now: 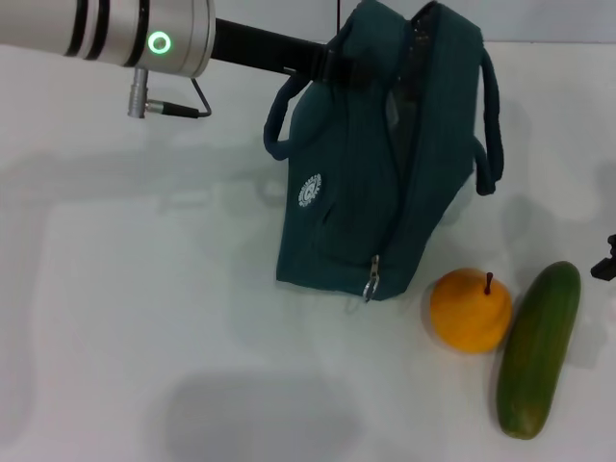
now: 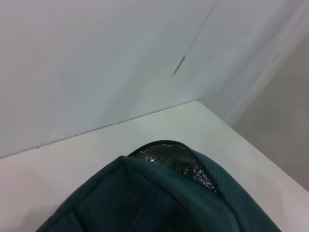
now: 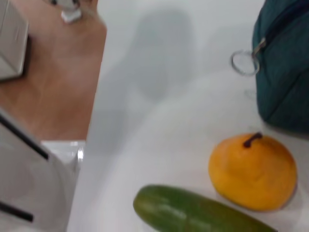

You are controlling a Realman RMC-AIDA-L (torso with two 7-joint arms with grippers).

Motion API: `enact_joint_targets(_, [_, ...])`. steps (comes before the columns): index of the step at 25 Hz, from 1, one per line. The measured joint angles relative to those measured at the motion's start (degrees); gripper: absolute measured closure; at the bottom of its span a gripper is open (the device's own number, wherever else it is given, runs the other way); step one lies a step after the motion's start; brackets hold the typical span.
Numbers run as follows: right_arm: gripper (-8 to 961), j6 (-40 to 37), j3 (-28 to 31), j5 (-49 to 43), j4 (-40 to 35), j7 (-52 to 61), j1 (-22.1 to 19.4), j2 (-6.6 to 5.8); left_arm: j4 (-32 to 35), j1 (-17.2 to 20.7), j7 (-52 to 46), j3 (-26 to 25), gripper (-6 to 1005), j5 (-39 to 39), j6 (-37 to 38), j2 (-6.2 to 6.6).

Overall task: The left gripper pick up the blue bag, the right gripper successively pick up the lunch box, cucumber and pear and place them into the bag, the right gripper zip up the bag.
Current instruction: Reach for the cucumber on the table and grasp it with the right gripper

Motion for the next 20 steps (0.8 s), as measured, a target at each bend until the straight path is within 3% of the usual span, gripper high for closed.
enact_joint_targets(8, [81,5.5,-7.0,-2.4,-0.2,-1.9,0.2,1.33,-1.1,-0.1,0.0,0.0,942,-0.9,-0.3,0.02])
enact_joint_targets(16, [81,11.1,-14.3,-7.7,-0.9,-2.6,0.5,4.65,-1.4,-0.1,0.4,0.5,942,-1.4,-0.8,0.05])
enact_joint_targets(20, [81,11.8,-15.8,-8.2,-1.7,-2.8,0.7,5.14,-1.4,0.2,0.5,0.8,942,-1.1,-0.8,0.06])
